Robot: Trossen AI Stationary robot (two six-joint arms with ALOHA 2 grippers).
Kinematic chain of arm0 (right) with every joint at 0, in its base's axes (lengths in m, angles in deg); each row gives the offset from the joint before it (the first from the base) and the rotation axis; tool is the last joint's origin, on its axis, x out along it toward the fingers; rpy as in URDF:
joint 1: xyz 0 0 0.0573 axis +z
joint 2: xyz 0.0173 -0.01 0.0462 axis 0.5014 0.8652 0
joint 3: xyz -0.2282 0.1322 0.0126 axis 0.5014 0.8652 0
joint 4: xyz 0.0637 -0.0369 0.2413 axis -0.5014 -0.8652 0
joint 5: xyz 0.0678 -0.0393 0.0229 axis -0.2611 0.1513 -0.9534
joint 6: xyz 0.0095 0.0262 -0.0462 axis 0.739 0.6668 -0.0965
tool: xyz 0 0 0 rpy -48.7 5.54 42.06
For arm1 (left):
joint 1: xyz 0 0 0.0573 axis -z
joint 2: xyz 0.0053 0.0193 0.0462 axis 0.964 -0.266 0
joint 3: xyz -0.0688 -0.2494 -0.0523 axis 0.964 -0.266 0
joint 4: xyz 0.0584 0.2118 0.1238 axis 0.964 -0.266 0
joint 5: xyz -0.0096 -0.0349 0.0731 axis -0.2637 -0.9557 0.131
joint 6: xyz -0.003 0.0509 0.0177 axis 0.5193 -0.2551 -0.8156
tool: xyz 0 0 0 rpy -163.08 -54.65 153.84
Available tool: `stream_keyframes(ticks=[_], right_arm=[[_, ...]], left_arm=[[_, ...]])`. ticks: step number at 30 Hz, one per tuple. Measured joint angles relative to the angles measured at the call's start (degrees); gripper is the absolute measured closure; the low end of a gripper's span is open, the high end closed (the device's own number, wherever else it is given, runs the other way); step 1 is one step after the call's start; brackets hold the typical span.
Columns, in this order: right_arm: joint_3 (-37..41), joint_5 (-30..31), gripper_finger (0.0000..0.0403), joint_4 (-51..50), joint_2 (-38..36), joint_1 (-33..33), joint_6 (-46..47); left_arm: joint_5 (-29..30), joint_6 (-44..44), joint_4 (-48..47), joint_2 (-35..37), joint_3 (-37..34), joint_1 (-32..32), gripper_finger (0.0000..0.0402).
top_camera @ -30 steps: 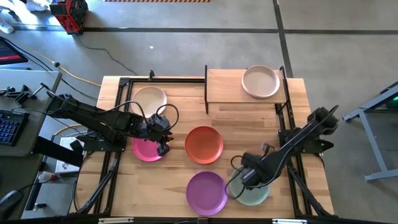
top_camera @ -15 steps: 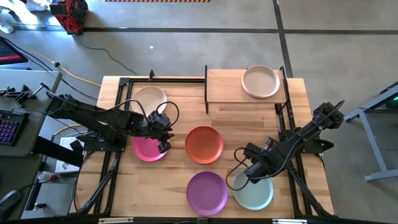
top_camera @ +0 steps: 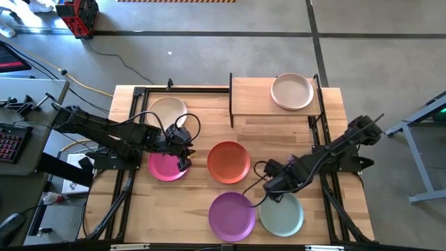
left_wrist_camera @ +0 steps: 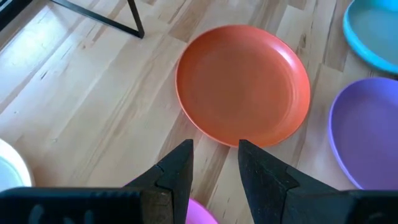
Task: Place and stack plates onto a shelf
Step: Stack the light blue plate on top of the gray plate on the shelf
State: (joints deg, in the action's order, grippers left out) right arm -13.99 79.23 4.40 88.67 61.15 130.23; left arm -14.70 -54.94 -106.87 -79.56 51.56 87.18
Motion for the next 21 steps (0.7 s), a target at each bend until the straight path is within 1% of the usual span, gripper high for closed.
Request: stream_keyframes(ticks=[2,5,8,13,21], right_arm=[[0.0,-0.31,0.0305,2.31,1.53,0.06,-1.81],[0.0,-2.24,0.0296,4.59,4.42,0.06,-4.82],[0.0,-4.19,0.0295,5.89,7.6,0.15,-7.37],[0.0,-4.55,0.0295,8.2,11.08,0.89,-13.7],[0.0,-4.95,0.0295,11.41,13.91,1.94,-26.22]], left_arm=[[-0.04,0.01,-0.03,0.01,0.0,0.0,0.0286],[-0.04,0.03,-0.06,0.01,0.0,0.0,0.0286],[-0.49,0.07,-0.04,0.0,0.0,0.02,0.0286],[-1.7,0.12,-0.03,-0.01,0.0,0.02,0.0286],[-1.75,0.12,-0.03,0.0,0.0,0.07,0.0286]])
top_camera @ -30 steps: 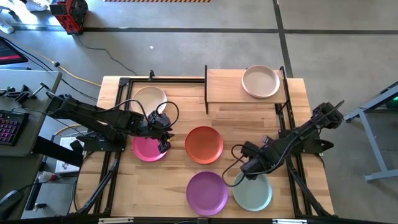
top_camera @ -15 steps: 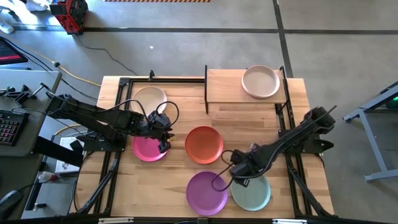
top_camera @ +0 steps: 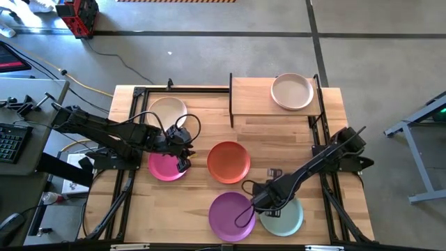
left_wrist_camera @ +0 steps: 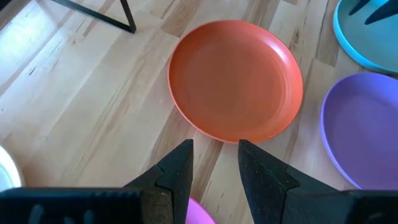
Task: Place and stack plates onto a shelf
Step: Stack the light blue plate on top of the gray plate on the shelf
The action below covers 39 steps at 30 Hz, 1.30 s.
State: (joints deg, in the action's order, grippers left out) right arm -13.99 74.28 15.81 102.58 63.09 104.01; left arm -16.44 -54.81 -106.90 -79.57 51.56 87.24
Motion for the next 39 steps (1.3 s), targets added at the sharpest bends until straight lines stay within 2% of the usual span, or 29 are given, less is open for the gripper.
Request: stream_keyframes(ticks=[5,13,21,26,30,35,39], right_arm=[[0.0,-0.04,0.0295,0.26,2.38,0.04,-6.97],[0.0,-1.13,0.0295,0.96,6.05,-0.38,-11.96],[0.0,-0.9,0.0295,0.81,8.35,-0.49,-11.89],[-0.13,-3.5,0.0296,0.63,9.66,-0.81,-13.22],[-0.13,-3.4,0.0321,0.43,9.66,-0.79,-13.2],[-0.09,-3.69,0.0391,-1.21,9.66,-0.79,-13.22],[-0.07,-3.43,0.0391,-3.24,9.66,-0.75,-11.32]], left_arm=[[-0.02,0.0,0.0,0.0,0.0,0.0,0.0286],[-0.02,-0.02,-0.05,0.0,0.0,0.0,0.0286],[-0.02,-0.07,-0.15,-0.01,0.0,0.0,0.0286],[-0.02,-0.07,-0.25,-0.01,0.0,0.0,0.0286],[-0.02,-0.07,-0.73,0.0,0.0,0.0,0.0286],[0.0,-0.07,-0.74,-0.01,0.0,0.0,0.0286],[-0.02,-0.07,-0.74,0.0,0.0,0.0,0.0286]])
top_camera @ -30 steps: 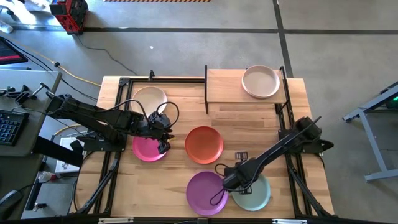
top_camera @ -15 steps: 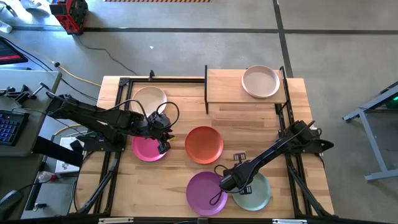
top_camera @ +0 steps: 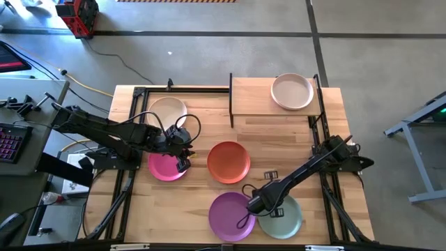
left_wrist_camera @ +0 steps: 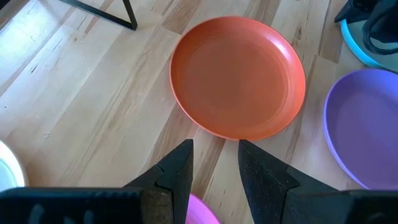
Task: Place and stack plates onto a shelf
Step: Stack the light blue plate on top of the gray plate on the shelf
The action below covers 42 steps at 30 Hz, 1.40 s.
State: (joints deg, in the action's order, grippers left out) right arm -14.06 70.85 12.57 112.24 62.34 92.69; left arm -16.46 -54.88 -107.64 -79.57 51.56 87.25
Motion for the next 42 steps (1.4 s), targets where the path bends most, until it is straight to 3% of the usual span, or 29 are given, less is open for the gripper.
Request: stream_keyframes(ticks=[9,24,33,42], right_arm=[[0.13,0.94,0.0402,-4.86,-3.29,0.0,8.57],[0.13,9.26,0.0402,-17.14,-19.99,-1.42,35.73],[0.11,15.49,0.0402,-21.81,-30.15,-6.95,44.71],[0.11,21.03,0.0403,-20.95,-37.19,-16.75,46.42]], left_arm=[[0.01,0.02,0.0,0.0,0.0,0.0,0.0286],[0.41,-1.53,0.0,0.01,0.0,-0.01,0.0286],[0.56,-1.54,0.0,0.0,0.0,-1.39,0.0286],[0.52,-1.55,0.0,0.02,0.02,-2.32,0.0286]])
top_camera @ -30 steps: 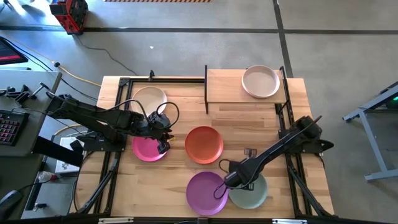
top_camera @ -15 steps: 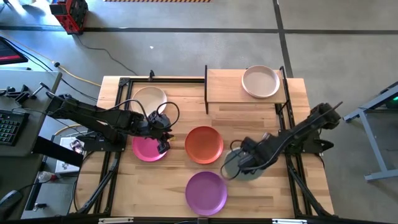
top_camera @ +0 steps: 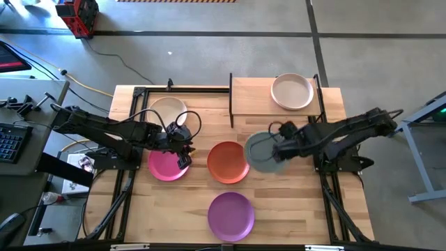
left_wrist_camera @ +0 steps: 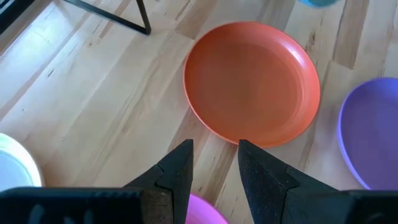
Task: Place and stack plates onto a shelf
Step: Stack the light blue plate on top of the gray plate on the shelf
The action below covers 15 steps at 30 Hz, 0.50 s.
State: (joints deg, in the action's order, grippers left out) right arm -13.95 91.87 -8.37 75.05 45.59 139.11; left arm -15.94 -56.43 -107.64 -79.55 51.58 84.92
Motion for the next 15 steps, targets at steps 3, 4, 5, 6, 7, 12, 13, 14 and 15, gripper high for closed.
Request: stream_keyframes(ticks=[3,4,5,6,7,12,13,14,15], right_arm=[[-0.01,1.07,0.0403,0.67,-1.88,-4.22,-0.03],[-0.02,1.35,0.0403,0.92,-2.49,-5.78,-0.07],[-0.02,1.57,0.0403,1.27,-3.12,-7.36,-0.08],[-0.02,1.63,0.0403,1.57,-3.78,-8.98,-0.06],[-0.02,1.75,0.0403,1.77,-4.53,-10.69,-0.02],[-0.02,1.74,0.0403,3.25,-8.66,-20.04,-0.1],[-0.02,1.73,0.0403,3.66,-9.63,-21.93,-0.12],[-0.02,1.73,0.0403,4.13,-10.58,-23.8,-0.15],[-0.02,1.73,0.0403,4.72,-11.6,-25.59,-0.21]], left_arm=[[0.0,0.0,0.0,-0.02,0.0,0.0,0.0286],[0.0,0.0,0.0,0.0,0.0,0.0,0.0286],[0.0,0.0,0.0,0.0,0.0,0.0,0.0286],[0.0,0.0,0.0,-0.02,0.0,0.0,0.0286],[-0.01,0.0,0.0,-0.01,0.0,0.0,0.0286],[-0.04,-1.92,0.0,0.0,0.0,0.0,0.0286],[-0.02,-2.53,0.0,-0.01,0.0,0.0,0.0286],[-0.02,-2.89,0.0,-0.01,0.0,0.0,0.0286],[-0.03,-2.94,-0.02,-0.01,0.0,0.0,0.0286]])
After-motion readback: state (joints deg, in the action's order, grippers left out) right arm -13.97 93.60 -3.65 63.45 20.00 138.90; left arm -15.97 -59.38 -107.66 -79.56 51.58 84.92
